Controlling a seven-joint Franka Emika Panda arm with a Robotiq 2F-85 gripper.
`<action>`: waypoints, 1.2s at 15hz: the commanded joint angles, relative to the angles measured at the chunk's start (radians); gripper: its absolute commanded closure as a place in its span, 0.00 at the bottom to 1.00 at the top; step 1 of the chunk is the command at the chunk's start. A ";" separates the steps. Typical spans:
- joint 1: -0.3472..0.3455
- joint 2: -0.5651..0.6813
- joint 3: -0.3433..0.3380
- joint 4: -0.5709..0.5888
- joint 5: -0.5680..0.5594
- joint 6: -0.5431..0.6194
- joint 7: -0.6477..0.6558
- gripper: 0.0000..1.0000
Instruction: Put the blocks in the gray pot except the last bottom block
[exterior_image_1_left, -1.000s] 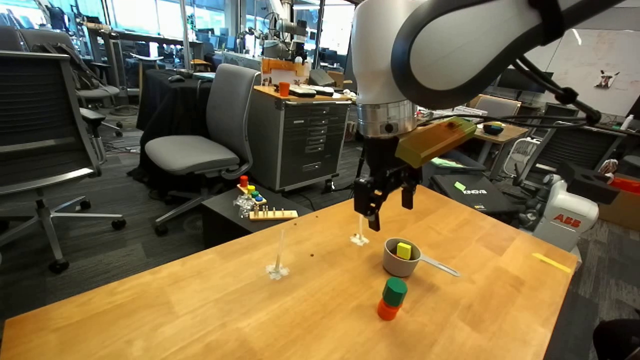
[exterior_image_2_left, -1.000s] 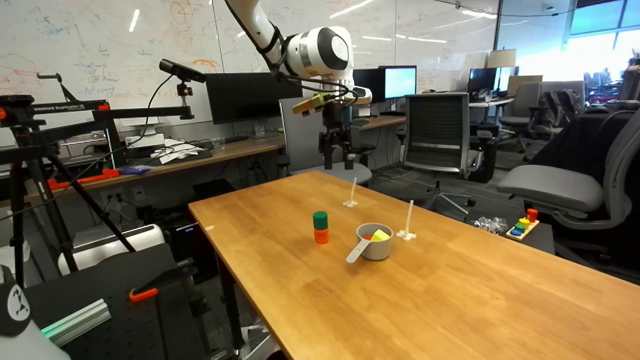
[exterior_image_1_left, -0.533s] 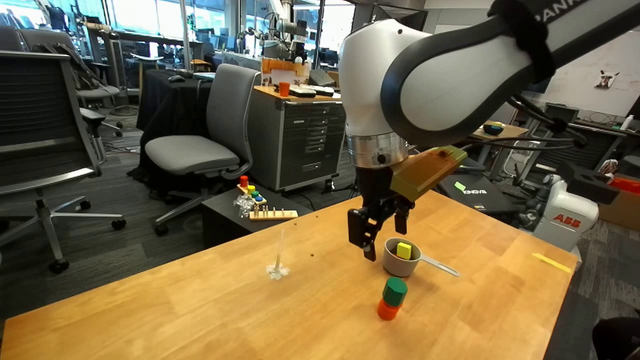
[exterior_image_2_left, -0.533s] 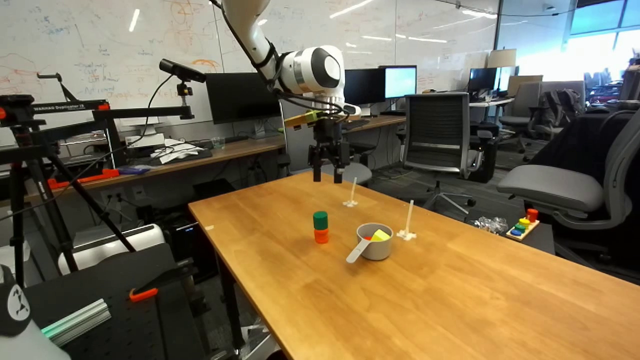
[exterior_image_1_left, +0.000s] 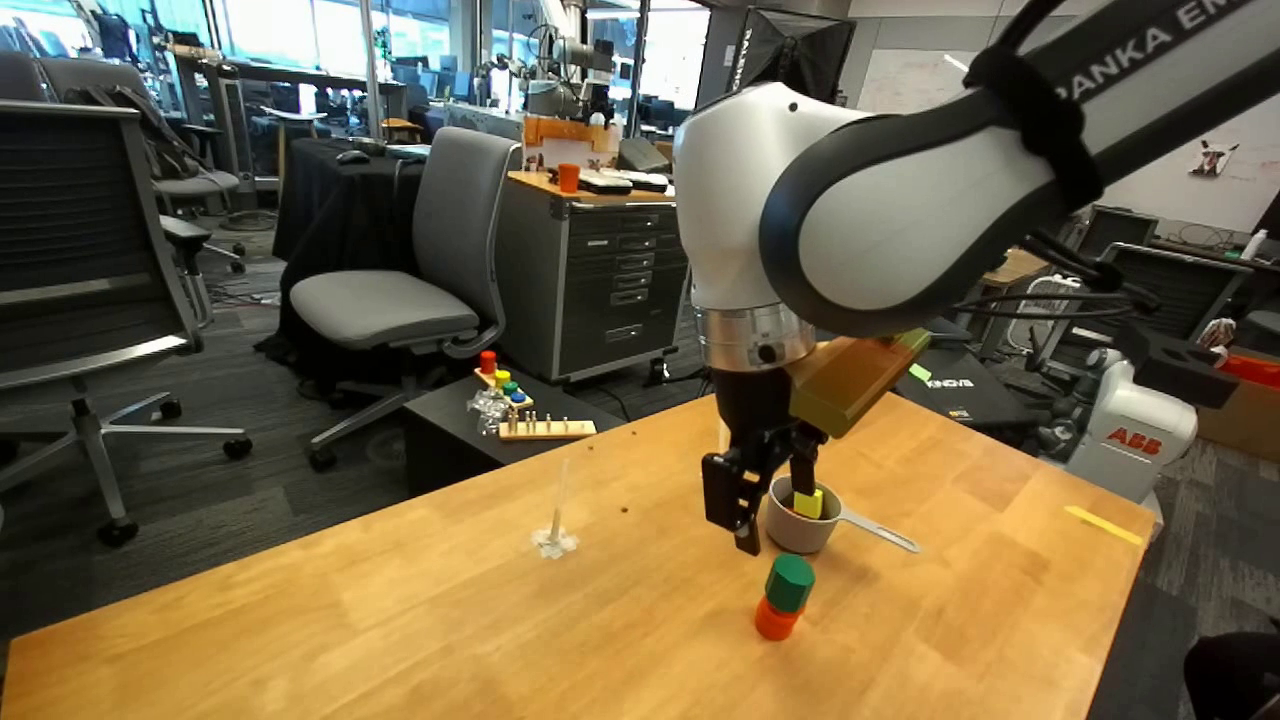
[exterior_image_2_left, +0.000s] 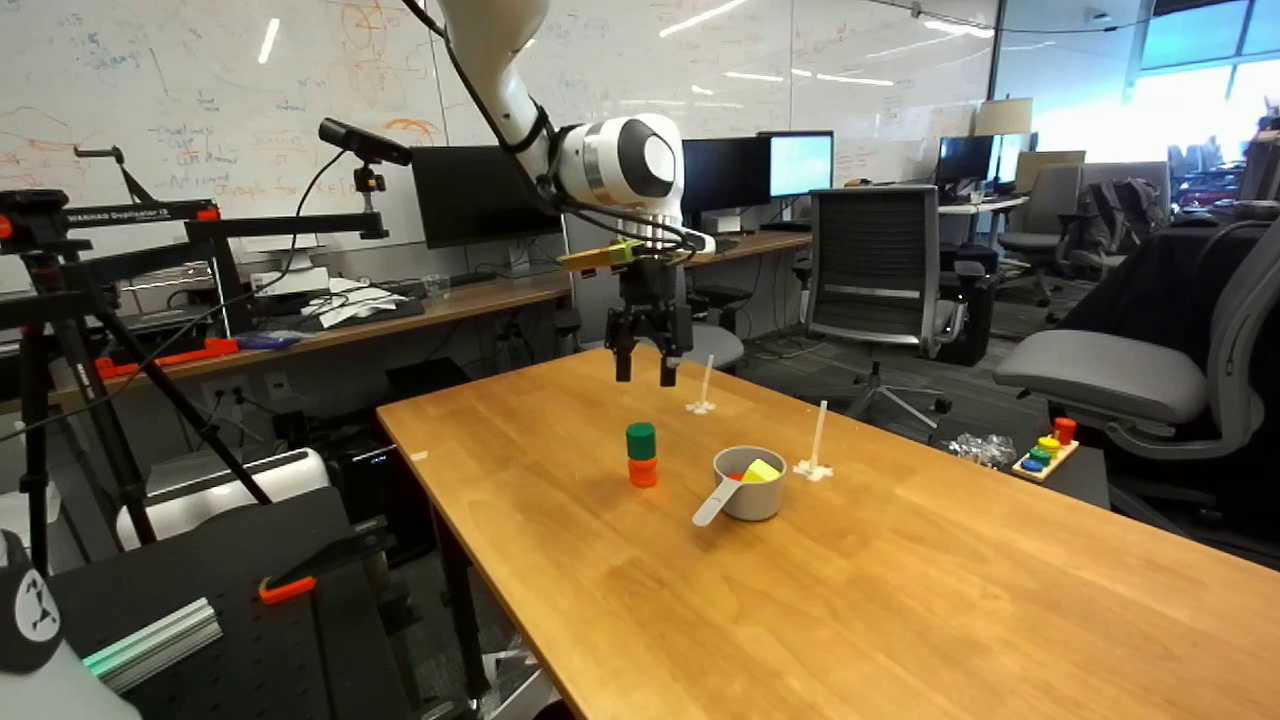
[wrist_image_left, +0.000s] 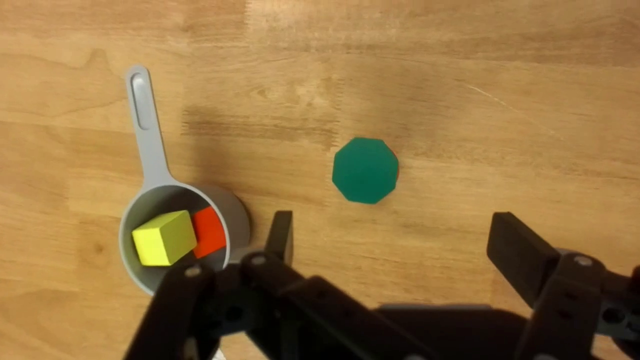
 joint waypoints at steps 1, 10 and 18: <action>0.001 0.000 0.004 -0.029 -0.002 0.012 -0.016 0.00; -0.014 0.001 0.016 -0.059 -0.035 -0.008 -0.189 0.00; -0.042 0.011 0.041 -0.040 -0.043 -0.068 -0.432 0.00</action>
